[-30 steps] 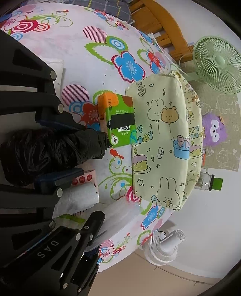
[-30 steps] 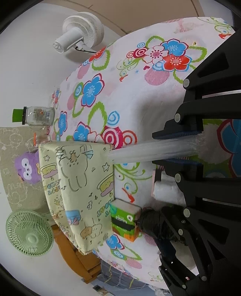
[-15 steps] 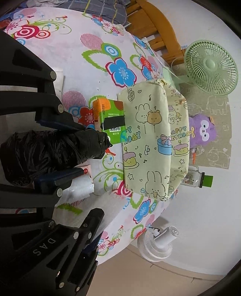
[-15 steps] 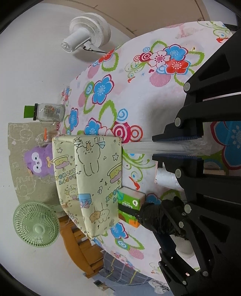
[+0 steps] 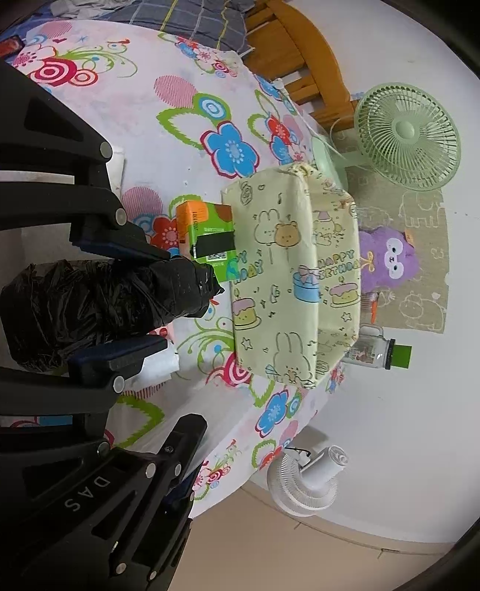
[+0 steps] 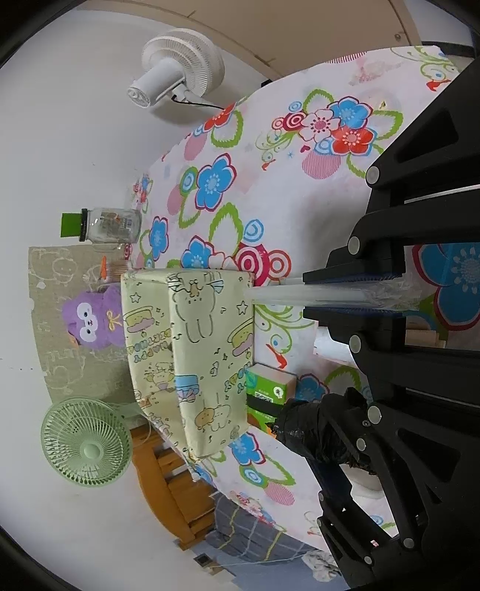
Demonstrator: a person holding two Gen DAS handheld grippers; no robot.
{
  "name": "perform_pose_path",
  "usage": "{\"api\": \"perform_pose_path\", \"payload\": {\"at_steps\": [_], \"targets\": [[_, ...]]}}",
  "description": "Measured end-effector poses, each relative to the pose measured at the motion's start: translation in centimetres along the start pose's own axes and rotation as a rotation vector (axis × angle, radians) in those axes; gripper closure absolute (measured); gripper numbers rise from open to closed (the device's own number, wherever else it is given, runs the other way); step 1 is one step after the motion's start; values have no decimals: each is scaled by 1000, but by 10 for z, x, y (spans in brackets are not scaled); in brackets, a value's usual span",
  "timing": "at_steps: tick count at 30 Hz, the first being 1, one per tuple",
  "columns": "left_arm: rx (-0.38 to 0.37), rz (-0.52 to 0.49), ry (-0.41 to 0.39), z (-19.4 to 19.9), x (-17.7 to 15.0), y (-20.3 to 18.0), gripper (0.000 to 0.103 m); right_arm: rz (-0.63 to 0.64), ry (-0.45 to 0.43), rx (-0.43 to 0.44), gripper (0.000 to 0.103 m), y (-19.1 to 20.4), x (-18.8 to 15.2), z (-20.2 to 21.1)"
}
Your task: Organize soft objects
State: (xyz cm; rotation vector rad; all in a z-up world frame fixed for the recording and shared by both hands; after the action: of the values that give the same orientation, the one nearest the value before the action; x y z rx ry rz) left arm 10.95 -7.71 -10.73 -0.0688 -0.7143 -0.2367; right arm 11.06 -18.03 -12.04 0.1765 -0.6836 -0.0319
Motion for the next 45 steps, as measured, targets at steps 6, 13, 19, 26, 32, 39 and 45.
{"api": "perform_pose_path", "payload": {"at_steps": [6, 13, 19, 26, 32, 39, 45], "targets": [[1, -6, -26, 12, 7, -1, 64, -3, -26, 3, 89, 2, 7, 12], [4, -12, -51, 26, 14, 0, 64, -3, -56, 6, 89, 5, 13, 27], [1, -14, -75, 39, 22, 0, 64, -2, -81, 7, 89, 8, 19, 40], [3, -19, -102, 55, 29, 1, 64, -2, -111, 8, 89, 12, 26, 56], [-1, -21, -119, 61, 34, 2, 64, 4, -137, 8, 89, 15, 33, 66], [2, -29, -136, 67, 41, 3, 64, 3, -147, 8, 89, 17, 39, 71], [4, -36, -148, 68, 50, 5, 64, 3, -158, 9, 89, 18, 46, 73]]}}
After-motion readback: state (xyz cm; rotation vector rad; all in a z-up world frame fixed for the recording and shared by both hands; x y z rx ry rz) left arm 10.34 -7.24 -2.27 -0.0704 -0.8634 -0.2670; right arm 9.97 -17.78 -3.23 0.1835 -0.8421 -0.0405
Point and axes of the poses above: each gripper's, at about its wrist camera, not at the fingertips, and z roughly against the way its jaws point, y to its left, x to its top, the point moved 5 cm from there along -z, roughly the way its jaws point, and after that the axes turned 7 degrees about -z, right-handed, at the moved point
